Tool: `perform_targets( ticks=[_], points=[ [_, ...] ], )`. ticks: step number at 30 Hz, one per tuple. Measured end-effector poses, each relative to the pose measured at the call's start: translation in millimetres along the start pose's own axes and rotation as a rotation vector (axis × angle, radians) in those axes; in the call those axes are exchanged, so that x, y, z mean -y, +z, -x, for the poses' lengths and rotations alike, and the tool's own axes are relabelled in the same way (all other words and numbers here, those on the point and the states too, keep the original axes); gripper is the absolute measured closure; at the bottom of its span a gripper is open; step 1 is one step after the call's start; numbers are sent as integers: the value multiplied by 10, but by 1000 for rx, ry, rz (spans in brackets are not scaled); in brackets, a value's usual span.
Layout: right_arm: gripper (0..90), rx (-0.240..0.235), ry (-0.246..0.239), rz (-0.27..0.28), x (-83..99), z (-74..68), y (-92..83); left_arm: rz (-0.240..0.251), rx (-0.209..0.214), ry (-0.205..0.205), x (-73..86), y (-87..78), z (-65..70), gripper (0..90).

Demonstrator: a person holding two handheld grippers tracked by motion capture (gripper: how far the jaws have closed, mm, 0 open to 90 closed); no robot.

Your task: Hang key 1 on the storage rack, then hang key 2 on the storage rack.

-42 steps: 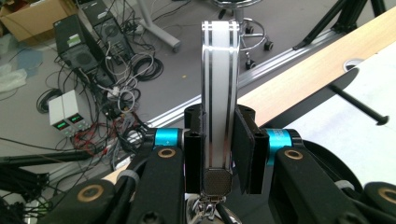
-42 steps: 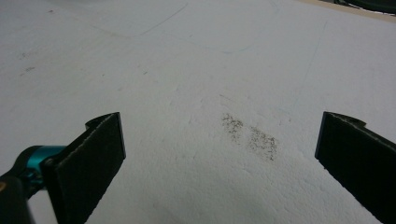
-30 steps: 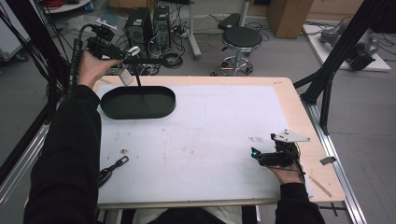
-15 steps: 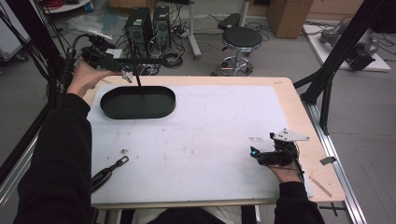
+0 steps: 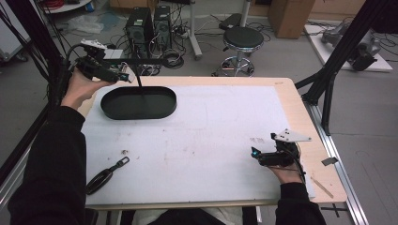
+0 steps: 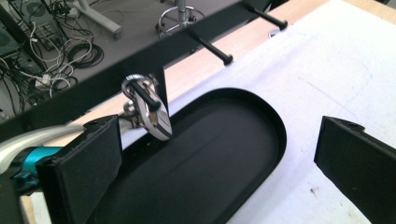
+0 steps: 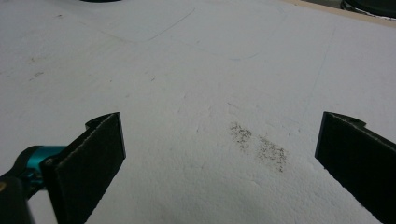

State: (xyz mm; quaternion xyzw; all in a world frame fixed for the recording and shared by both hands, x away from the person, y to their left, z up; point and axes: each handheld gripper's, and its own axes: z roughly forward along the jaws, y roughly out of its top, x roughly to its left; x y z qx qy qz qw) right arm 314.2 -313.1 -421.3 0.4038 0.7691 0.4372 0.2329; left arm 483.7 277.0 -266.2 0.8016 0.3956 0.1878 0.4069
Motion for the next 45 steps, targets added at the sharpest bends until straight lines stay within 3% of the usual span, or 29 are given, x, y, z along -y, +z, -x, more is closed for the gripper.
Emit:
perform_targets(
  ticks=[6, 12, 22, 30, 38, 45],
  points=[
    [8, -3, -5, -1, -3, -8, 3, -27, 22, 20, 109, 4, 88, 17],
    [8, -5, -2, -2, -6, -8, 11, -20, 22, 19, 178, -42, 101, 17],
    [8, 0, -3, 0, -11, -6, 8, -23, 41, 47, 318, -121, 232, 17],
    [8, 1, -2, 4, -15, -10, 4, -66, 28, 78, 453, -155, 374, 17],
    [8, 0, 0, 7, -17, -7, 2, -73, 45, 86, 619, -136, 484, 17],
    [8, 0, -3, 7, -17, -6, 3, -80, 22, 92, 785, -165, 593, 17]
  ],
)
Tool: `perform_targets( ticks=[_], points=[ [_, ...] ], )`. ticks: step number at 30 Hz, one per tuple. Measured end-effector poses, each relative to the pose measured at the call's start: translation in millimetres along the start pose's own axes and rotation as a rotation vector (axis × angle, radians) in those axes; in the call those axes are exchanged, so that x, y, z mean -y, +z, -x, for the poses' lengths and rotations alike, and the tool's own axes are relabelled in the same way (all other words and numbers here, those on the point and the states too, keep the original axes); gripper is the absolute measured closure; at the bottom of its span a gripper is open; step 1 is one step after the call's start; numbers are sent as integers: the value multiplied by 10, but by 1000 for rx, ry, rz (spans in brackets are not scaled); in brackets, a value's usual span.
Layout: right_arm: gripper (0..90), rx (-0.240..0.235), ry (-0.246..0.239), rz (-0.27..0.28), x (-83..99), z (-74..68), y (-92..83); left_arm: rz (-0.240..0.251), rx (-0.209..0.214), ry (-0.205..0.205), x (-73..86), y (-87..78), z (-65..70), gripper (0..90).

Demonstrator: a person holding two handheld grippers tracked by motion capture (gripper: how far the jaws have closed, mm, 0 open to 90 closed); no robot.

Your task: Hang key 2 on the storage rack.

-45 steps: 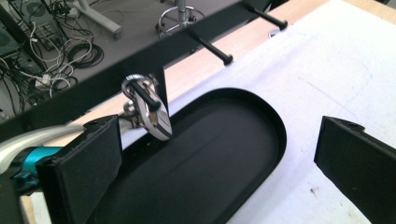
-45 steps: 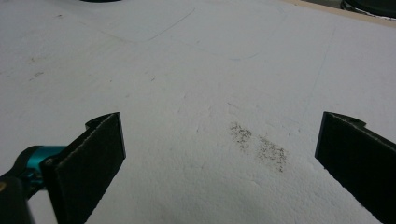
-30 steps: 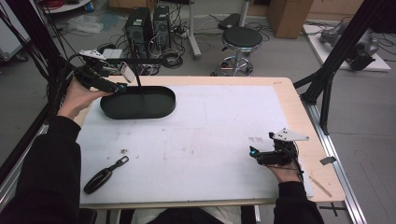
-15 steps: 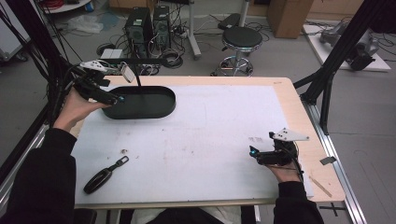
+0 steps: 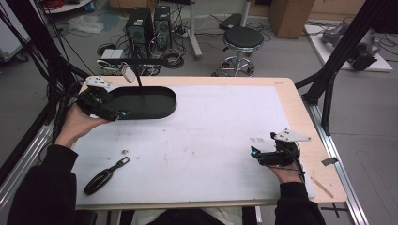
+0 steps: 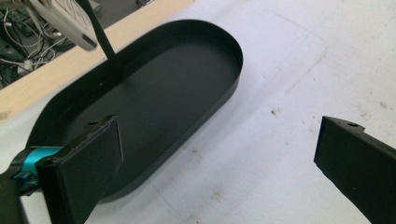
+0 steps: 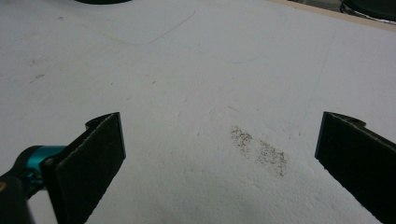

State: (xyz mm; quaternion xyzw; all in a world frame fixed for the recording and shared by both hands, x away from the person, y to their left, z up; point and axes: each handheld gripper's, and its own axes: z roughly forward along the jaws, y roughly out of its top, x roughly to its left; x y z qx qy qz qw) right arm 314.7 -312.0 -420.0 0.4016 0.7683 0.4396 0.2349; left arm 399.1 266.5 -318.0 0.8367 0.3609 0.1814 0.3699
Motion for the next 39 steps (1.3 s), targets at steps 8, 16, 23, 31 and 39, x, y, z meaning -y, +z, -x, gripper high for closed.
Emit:
perform_targets(
  ticks=[8, 16, 23, 31, 39],
  points=[
    [8, 0, -9, -9, 1, -15, 15, -23, 9, 4, 210, 4, 145, 17],
    [8, 6, -8, -5, 0, -12, 10, -66, 48, 27, 419, 43, 303, 17],
    [8, 6, -6, 1, 0, -16, -2, -102, 72, 20, 641, 73, 420, 20],
    [8, 6, -2, 4, -1, -17, -11, -129, 93, -9, 805, 57, 467, 31],
    [8, 7, -3, 7, 1, -19, -21, -205, 145, -24, 948, 67, 507, 88]
  ],
)
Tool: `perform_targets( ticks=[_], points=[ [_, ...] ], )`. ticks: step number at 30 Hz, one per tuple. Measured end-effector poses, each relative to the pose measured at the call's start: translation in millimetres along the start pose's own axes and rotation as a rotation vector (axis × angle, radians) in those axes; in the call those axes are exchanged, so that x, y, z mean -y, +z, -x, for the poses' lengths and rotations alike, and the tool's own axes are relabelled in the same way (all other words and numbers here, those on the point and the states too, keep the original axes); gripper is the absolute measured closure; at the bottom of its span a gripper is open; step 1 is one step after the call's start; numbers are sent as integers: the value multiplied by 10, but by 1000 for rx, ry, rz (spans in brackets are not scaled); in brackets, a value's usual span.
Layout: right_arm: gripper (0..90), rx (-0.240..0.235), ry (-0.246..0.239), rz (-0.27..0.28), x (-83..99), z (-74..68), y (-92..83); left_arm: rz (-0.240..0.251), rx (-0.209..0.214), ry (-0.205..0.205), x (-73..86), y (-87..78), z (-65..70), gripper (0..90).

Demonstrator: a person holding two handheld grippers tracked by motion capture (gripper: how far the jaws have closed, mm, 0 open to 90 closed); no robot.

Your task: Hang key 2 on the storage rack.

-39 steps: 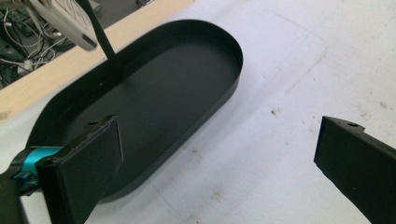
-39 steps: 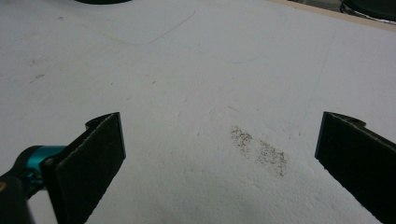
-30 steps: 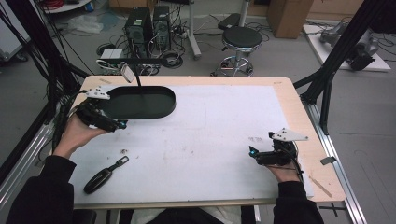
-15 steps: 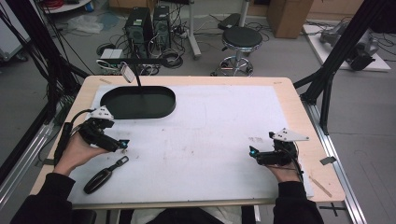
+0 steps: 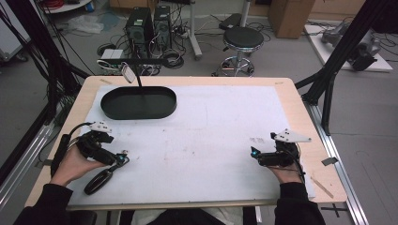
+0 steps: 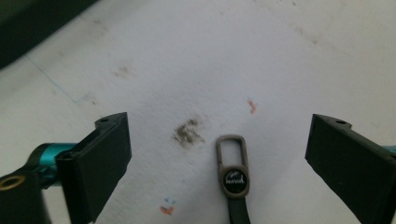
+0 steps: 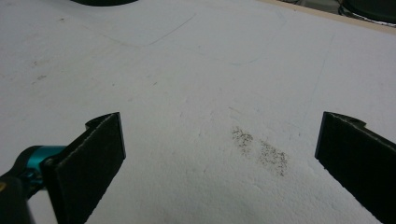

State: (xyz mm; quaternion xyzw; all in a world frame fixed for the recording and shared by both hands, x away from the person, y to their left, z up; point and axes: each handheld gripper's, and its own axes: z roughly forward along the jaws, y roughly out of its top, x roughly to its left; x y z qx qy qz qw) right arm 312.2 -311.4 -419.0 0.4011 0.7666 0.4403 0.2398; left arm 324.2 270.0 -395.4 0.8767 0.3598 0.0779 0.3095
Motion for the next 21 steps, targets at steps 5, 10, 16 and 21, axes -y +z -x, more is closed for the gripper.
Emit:
perform_targets(
  ticks=[5, 10, 16, 21],
  points=[
    [8, 0, 3, 0, 1, 3, -3, -49, -7, -41, 69, 14, -7, 126],
    [8, 0, 3, -3, 0, 1, 1, -69, 0, -62, 136, 3, -1, 157],
    [8, 1, 2, -3, 2, 2, -1, -113, 6, -55, 223, 41, 37, 206],
    [8, 4, 0, -6, 1, -2, 3, -131, 5, -38, 258, 73, 67, 249]
  ],
)
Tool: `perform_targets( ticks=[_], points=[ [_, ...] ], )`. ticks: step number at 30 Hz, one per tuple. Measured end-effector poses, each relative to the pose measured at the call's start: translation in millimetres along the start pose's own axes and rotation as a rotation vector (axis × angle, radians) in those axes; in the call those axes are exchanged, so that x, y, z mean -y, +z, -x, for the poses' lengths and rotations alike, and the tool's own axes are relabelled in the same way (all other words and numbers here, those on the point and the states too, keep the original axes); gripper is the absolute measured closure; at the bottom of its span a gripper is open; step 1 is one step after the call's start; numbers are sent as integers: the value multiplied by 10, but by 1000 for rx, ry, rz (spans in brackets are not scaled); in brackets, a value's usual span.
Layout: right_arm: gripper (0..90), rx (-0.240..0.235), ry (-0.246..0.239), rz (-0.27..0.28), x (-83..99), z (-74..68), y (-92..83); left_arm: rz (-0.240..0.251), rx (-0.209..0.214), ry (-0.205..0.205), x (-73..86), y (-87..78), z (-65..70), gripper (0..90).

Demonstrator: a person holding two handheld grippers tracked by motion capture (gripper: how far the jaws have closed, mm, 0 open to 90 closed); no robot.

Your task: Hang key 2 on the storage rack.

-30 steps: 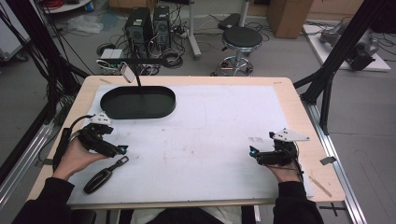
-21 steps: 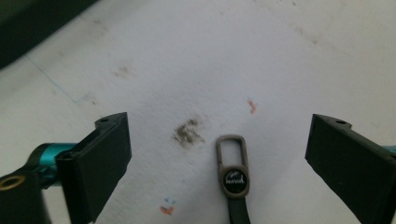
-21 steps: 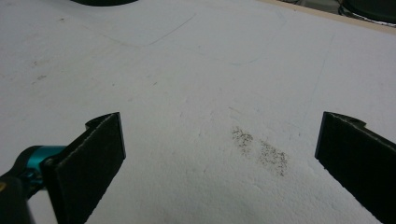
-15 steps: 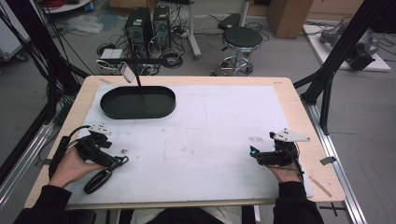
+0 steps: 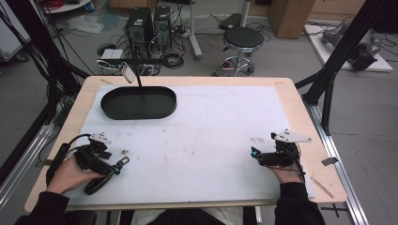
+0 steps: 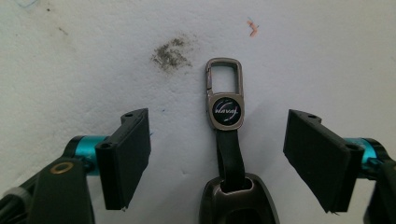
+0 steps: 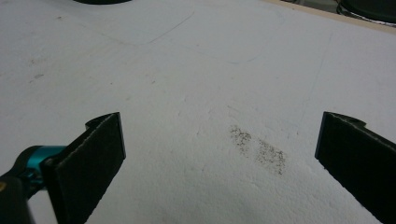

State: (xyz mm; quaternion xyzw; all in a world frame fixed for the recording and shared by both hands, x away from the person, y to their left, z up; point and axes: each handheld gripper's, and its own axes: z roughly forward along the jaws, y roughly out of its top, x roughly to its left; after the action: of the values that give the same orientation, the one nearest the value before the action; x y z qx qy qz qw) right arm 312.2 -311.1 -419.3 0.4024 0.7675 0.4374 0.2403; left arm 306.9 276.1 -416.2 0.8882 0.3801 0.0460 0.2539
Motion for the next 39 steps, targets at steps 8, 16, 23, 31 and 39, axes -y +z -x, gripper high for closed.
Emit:
perform_targets(
  ticks=[8, 16, 23, 31, 39],
  points=[
    [8, 3, -2, -2, 2, 1, -4, -57, -3, 22, 27, 12, 62, 398],
    [8, 4, -7, -5, 5, -4, 3, -17, -53, 3, 75, -6, 71, 582],
    [8, 8, -15, -16, 12, -5, 18, 11, -43, 1, 107, -14, 89, 824],
    [8, 9, -14, -13, 10, -3, 10, 46, 12, -3, 129, -62, 59, 846],
    [8, 10, -13, -13, 8, -7, 9, 81, 1, 15, 44, -239, 74, 847]
  ],
)
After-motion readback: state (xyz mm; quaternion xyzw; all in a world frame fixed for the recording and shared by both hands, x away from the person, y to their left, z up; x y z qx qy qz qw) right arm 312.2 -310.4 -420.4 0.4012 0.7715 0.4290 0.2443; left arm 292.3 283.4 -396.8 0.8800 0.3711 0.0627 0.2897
